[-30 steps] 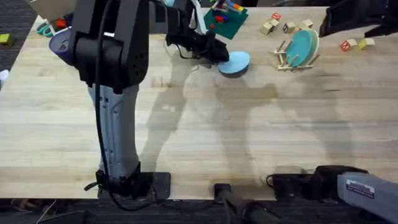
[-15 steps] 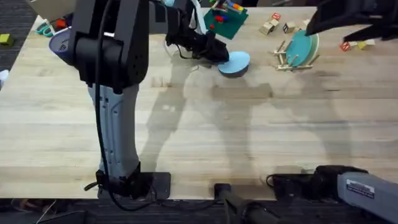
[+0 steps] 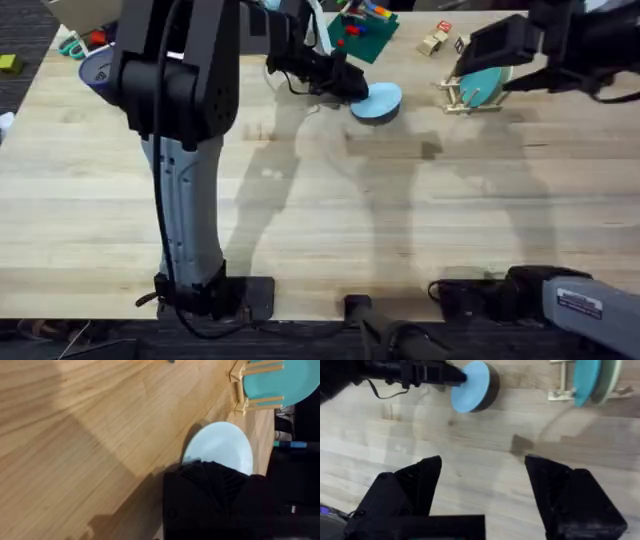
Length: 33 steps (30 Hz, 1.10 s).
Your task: Pick up the plates from the table one by one and place each into a slot on the dish rack.
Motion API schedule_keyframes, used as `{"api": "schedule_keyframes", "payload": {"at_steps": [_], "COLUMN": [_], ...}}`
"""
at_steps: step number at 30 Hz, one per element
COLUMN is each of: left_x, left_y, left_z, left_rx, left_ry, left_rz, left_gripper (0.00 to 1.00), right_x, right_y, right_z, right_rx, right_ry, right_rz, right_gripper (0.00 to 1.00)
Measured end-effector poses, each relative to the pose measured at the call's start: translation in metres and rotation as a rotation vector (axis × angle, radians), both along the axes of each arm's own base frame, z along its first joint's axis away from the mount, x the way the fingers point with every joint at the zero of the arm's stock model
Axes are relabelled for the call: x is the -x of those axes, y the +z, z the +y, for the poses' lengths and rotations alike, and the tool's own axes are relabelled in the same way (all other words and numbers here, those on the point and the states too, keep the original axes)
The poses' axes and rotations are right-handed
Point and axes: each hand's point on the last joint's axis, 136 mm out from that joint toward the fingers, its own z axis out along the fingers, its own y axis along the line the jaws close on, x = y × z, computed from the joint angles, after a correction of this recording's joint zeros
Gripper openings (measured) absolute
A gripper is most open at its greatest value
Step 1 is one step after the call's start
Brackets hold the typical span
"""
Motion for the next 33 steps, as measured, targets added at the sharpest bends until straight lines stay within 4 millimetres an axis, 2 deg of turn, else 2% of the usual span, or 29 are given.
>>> {"api": "schedule_keyframes", "payload": {"at_steps": [14, 23, 26, 33], "left_x": [0.000, 0.000, 0.000, 0.000], "left_y": [0.000, 0.000, 0.000, 0.000], "left_z": [0.000, 0.000, 0.000, 0.000], "left_rx": [0.000, 0.000, 0.000, 0.000], "left_ry": [0.000, 0.000, 0.000, 0.000], "left_rz": [0.000, 0.000, 0.000, 0.000], "left_gripper": [0.041, 0.041, 0.039, 0.039], "right_x": [-0.014, -0.033, -0.041, -0.059], "right_y": [-0.063, -0.085, -0.098, -0.127], "right_z": [0.019, 0.052, 0.067, 0.087], "right_rx": [-0.169, -0.257, -0.277, -0.283], "right_ry": [-0.104, -0.124, -0.125, -0.162], "right_rz": [0.044, 0.061, 0.091, 0.129], "right_gripper": [0.995, 0.996, 0.995, 0.995]}}
